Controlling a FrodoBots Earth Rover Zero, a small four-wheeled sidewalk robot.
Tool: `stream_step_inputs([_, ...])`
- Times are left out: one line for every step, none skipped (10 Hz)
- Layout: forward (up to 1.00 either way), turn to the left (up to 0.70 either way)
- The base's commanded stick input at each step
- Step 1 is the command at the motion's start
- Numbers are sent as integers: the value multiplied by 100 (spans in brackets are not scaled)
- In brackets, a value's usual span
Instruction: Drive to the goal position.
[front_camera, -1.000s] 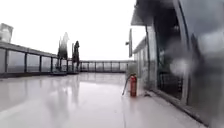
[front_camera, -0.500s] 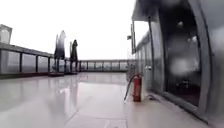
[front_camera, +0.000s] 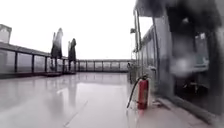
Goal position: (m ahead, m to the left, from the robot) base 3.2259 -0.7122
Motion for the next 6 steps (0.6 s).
stream_step_inputs([70, 5])
stream_step_inputs([70, 0])
stream_step_inputs([70, 0])
stream_step_inputs([70, 0])
stream_step_inputs([70, 0])
stream_step_inputs([70, 0])
